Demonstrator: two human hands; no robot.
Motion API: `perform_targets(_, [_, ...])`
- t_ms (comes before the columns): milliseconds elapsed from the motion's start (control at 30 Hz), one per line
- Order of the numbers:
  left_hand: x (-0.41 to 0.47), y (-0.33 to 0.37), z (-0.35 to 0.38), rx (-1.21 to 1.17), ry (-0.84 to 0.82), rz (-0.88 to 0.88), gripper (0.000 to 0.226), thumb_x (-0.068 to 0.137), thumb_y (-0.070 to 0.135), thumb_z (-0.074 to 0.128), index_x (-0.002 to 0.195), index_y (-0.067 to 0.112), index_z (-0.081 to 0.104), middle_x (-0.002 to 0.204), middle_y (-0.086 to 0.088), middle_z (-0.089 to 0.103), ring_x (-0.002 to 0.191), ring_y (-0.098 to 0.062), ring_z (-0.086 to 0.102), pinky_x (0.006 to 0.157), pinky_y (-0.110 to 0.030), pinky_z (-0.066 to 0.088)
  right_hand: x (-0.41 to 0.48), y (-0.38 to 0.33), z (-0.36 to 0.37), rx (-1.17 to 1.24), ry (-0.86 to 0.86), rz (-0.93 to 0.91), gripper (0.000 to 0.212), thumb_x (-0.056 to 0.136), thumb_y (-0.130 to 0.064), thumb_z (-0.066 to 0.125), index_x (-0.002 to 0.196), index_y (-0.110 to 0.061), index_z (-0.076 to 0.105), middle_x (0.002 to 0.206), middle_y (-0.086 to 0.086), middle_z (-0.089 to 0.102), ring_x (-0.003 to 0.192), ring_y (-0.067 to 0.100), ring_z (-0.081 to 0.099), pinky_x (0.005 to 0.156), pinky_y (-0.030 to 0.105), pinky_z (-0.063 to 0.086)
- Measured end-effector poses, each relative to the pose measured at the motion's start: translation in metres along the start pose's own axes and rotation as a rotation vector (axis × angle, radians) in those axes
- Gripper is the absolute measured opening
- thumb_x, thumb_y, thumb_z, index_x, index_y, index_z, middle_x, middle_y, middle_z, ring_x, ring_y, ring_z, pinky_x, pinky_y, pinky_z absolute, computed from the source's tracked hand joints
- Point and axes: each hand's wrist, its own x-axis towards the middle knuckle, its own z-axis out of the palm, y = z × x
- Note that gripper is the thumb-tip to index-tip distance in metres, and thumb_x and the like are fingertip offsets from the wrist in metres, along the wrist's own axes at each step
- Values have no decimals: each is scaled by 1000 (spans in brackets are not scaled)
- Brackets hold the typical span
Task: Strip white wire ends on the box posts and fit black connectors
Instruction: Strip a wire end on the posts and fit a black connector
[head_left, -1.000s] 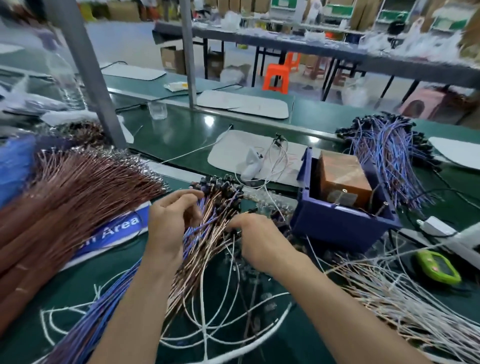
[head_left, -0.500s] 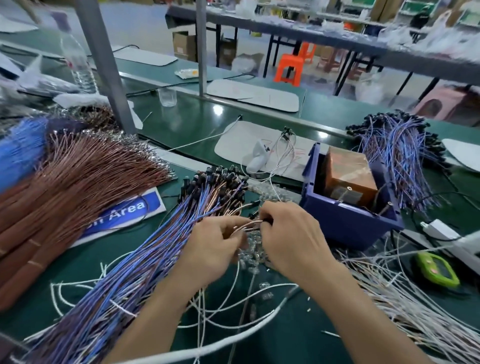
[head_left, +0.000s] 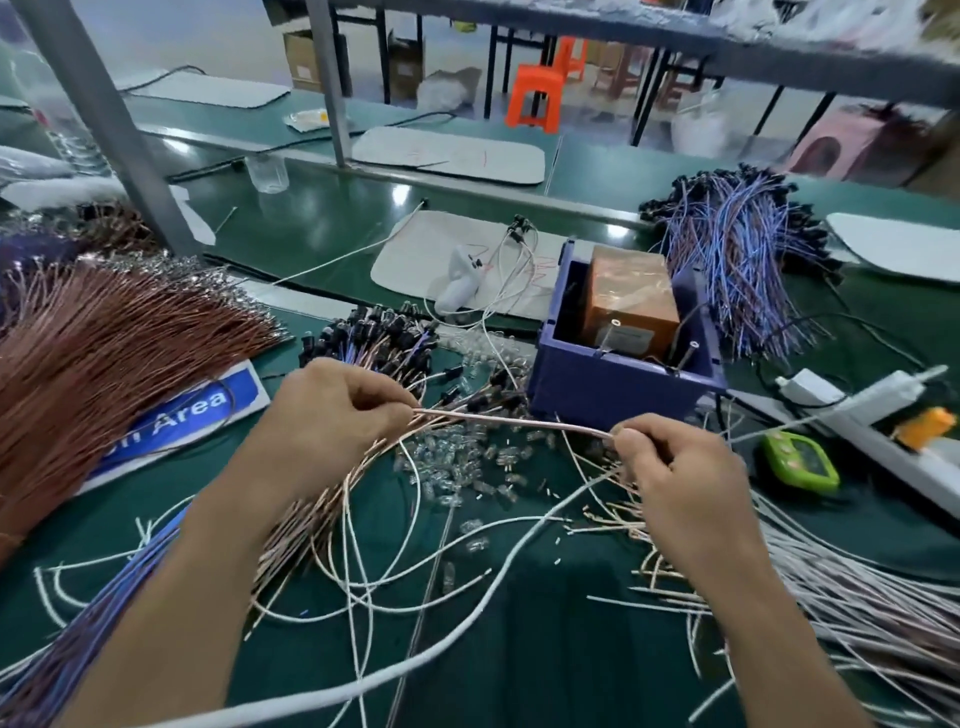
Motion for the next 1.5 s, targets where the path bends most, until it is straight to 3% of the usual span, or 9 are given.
perform_targets(167, [8,18,9,-17,28,21,18,86,24,82,75,38,81,61,18,71,47,7,58,45,-7,38,-14,27,-33,60,43,88,24,94,-23,65,86,-45,71,66,-15,69,49,3,54,49,23,37])
perform_targets(333, [5,48,38,-121,-115,150,21,86,15,79,75,32,81,60,8,71,46,-1,54,46,-9,38,-30,51,-64,9,-134,144,25,84,-10,66,85,-34,74,58,-7,64,47,3,46,46,17,37])
perform_targets(433, [-1,67,65,-183,-222,232,20,86,14,78,75,31,81,56,8,68,42,-1,46,44,-9,33,-34,54,-83,46,-307,176,25,81,-25,59,98,-39,72,58,-2,62,48,10,46,47,20,36])
perform_targets(533, [-7,84,98,-206,-292,293,18,86,18,80,80,35,81,56,11,66,45,0,45,47,-14,37,-32,50,-87,84,-357,166,28,81,-42,55,102,-41,72,70,-1,69,65,19,64,65,37,53])
perform_targets(633, [-13,94,129,-229,-264,338,23,84,18,83,81,40,80,65,16,72,56,-2,62,55,-16,46,-27,40,-65,156,-246,152,20,91,-31,56,94,-35,76,84,-8,75,80,12,70,77,37,58])
perform_targets(867, [-15,90,150,-249,-220,388,28,78,15,88,83,41,82,78,18,77,72,-3,71,66,-16,51,-26,48,-37,859,-284,555,32,105,-10,50,79,-3,67,58,9,60,37,11,36,37,17,25])
perform_targets(1000, [-13,76,136,-239,-184,280,28,78,21,89,83,47,81,63,14,73,52,2,58,51,-10,40,-28,58,-40,881,-165,586,29,102,-6,57,75,-3,69,56,8,57,38,9,28,39,19,17])
perform_targets(1267, [-13,38,90,-270,-48,53,21,78,18,88,82,38,83,76,6,79,69,-7,73,62,-17,55,-31,70,-45,834,-1,573,22,98,3,54,85,-2,72,62,10,62,43,11,38,40,17,28])
perform_targets(1500, [-11,24,85,-1143,-41,-360,16,76,8,69,76,16,83,75,-4,76,62,-8,70,60,-16,59,-34,70,-31,746,-62,496,24,100,4,53,93,-5,74,74,13,73,48,13,49,48,21,42])
